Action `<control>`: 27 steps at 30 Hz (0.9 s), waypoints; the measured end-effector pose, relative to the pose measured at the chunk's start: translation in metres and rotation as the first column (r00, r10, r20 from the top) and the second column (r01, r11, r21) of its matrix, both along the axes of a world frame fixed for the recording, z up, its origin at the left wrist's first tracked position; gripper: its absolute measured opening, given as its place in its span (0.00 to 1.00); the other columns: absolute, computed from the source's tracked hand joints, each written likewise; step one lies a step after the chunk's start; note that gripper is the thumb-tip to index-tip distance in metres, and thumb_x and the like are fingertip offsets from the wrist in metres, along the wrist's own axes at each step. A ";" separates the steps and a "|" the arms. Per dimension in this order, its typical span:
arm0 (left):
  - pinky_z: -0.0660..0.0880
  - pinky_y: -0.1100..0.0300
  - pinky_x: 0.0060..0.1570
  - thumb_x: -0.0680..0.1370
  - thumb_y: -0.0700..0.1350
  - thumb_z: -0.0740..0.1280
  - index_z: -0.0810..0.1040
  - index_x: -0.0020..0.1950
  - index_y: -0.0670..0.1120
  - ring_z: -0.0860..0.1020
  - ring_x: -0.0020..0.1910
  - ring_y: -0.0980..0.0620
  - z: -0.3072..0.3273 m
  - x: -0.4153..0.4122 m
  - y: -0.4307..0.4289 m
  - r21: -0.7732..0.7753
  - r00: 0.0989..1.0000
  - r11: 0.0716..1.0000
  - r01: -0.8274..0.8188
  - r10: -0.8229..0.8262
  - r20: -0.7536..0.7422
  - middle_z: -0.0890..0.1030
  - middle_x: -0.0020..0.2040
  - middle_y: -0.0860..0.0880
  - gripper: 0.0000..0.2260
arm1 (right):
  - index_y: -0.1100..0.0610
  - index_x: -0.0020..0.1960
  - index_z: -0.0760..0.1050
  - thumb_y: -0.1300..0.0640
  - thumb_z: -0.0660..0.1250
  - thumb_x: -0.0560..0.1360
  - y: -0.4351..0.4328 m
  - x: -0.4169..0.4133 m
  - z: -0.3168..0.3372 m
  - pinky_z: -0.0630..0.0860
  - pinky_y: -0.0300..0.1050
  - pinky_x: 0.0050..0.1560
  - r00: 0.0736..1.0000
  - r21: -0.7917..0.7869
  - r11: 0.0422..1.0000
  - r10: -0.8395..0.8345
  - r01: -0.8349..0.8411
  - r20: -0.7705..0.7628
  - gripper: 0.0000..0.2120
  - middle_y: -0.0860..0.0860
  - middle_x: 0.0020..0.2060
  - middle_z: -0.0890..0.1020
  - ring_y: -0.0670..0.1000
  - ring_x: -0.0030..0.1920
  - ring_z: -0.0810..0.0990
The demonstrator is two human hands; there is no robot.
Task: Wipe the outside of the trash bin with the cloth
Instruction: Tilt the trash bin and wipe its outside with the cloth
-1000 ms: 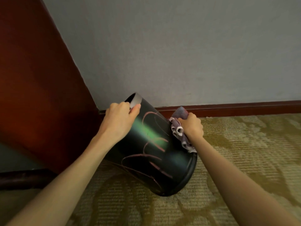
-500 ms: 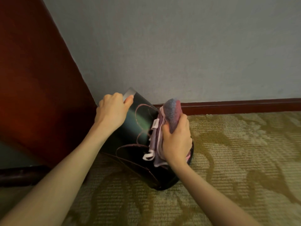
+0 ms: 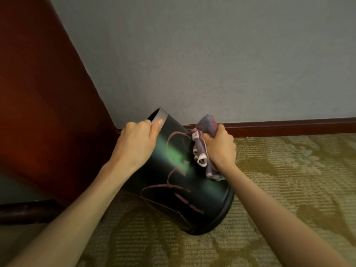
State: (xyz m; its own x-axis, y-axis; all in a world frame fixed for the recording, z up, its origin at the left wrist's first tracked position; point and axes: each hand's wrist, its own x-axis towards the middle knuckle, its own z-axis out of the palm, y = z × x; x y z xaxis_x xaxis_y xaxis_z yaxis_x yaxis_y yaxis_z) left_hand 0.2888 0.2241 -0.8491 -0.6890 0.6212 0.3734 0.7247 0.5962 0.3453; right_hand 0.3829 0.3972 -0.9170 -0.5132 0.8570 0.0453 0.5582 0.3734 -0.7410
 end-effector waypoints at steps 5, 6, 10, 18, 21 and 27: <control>0.72 0.48 0.34 0.77 0.56 0.46 0.67 0.35 0.44 0.76 0.36 0.35 -0.003 0.006 0.000 0.002 0.999 1.000 -0.017 0.017 -0.036 0.77 0.35 0.37 0.21 | 0.58 0.56 0.71 0.46 0.64 0.73 0.019 -0.014 -0.001 0.67 0.50 0.46 0.993 -0.138 0.990 0.043 -0.028 0.111 0.18 0.60 0.55 0.78 0.63 0.55 0.76; 0.70 0.49 0.34 0.78 0.56 0.46 0.67 0.35 0.44 0.76 0.37 0.34 -0.004 0.004 0.001 -0.004 0.999 0.999 -0.033 0.033 -0.037 0.77 0.36 0.37 0.21 | 0.58 0.55 0.70 0.46 0.64 0.73 0.018 -0.014 -0.001 0.68 0.50 0.46 0.993 -0.126 0.992 0.024 -0.009 0.113 0.18 0.60 0.55 0.78 0.64 0.55 0.76; 0.66 0.50 0.35 0.78 0.56 0.45 0.67 0.34 0.44 0.76 0.39 0.35 -0.004 0.003 0.003 -0.042 0.997 0.997 -0.067 0.066 -0.038 0.77 0.37 0.38 0.22 | 0.57 0.50 0.67 0.47 0.63 0.74 -0.003 -0.002 0.001 0.66 0.50 0.42 0.998 0.037 0.998 -0.057 0.056 0.035 0.14 0.59 0.51 0.79 0.64 0.49 0.77; 0.75 0.43 0.43 0.80 0.55 0.49 0.69 0.34 0.44 0.76 0.40 0.33 -0.002 -0.017 0.009 -0.063 0.991 0.989 -0.132 0.134 0.028 0.78 0.39 0.36 0.22 | 0.55 0.51 0.66 0.50 0.65 0.71 -0.073 0.023 -0.001 0.60 0.40 0.29 0.949 0.250 0.968 0.053 0.028 -0.312 0.14 0.49 0.44 0.74 0.48 0.33 0.69; 0.76 0.42 0.41 0.80 0.53 0.51 0.68 0.31 0.42 0.76 0.38 0.34 -0.001 -0.020 0.008 -0.039 0.990 0.992 -0.124 0.126 0.059 0.77 0.35 0.36 0.22 | 0.57 0.54 0.68 0.51 0.65 0.72 -0.068 0.017 0.003 0.65 0.43 0.34 0.947 0.224 0.975 0.074 -0.002 -0.312 0.15 0.52 0.46 0.76 0.54 0.37 0.76; 0.68 0.49 0.36 0.81 0.50 0.53 0.63 0.28 0.45 0.75 0.37 0.35 0.001 -0.009 0.005 -0.006 0.998 0.999 -0.048 0.048 0.035 0.72 0.30 0.41 0.21 | 0.54 0.47 0.67 0.49 0.65 0.72 -0.041 0.004 0.010 0.64 0.46 0.37 0.975 0.110 0.994 0.005 0.020 -0.224 0.11 0.51 0.40 0.76 0.56 0.36 0.73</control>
